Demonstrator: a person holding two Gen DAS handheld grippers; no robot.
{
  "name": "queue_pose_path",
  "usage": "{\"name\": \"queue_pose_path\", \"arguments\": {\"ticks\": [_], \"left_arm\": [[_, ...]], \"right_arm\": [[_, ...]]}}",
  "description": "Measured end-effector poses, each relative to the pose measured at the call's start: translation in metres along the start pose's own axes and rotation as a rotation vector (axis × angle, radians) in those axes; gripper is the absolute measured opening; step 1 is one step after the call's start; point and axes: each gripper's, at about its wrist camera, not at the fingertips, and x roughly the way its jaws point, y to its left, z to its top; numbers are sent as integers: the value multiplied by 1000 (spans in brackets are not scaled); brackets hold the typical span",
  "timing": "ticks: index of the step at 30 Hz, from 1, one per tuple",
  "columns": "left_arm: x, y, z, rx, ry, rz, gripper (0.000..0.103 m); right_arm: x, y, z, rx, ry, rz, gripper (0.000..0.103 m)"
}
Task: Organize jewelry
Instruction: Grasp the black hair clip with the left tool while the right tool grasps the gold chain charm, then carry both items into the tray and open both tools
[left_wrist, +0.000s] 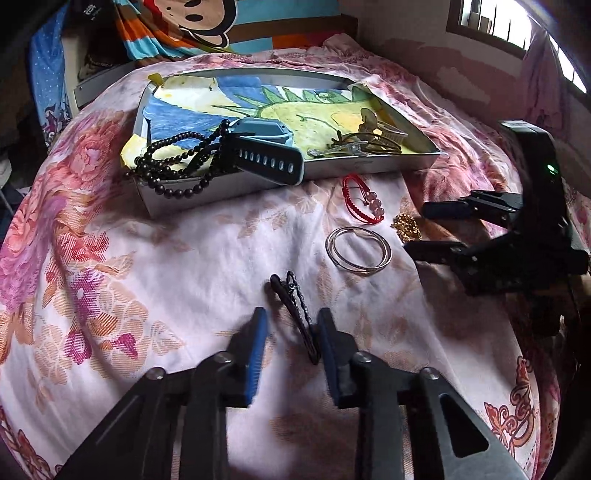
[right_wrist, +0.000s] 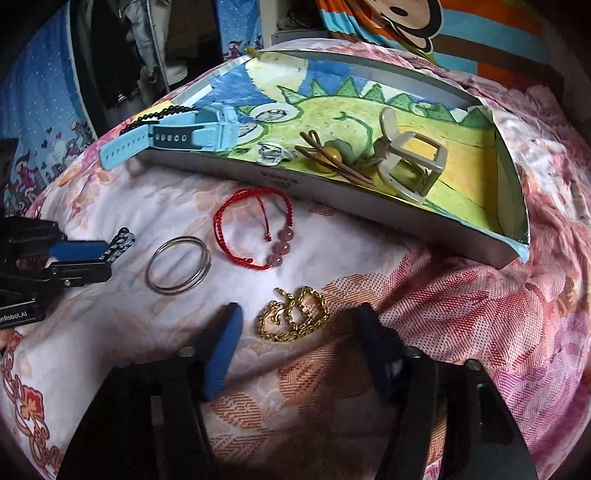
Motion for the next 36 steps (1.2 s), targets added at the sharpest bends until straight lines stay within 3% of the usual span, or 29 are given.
{"name": "queue_pose_path", "arguments": {"ticks": [5,10,17,26,36], "left_arm": [[1,-2,-1,6,3,5,10],[0,-1,-1,4,2,0,6],[-8,-9,-1,31,-38,-12,5],[-22,-17,-1,57,-108,-34,5],[-43,-20,0,59,-225,-86,5]], "right_arm": [[2,8,-1,-25,13,25,36],[4,0,0,45,37,70,35],[4,2,-2,74,46,106,19],[-11,15,-6,70,0,72,16],[-45,-3,-7,212,-133,132,15]]}}
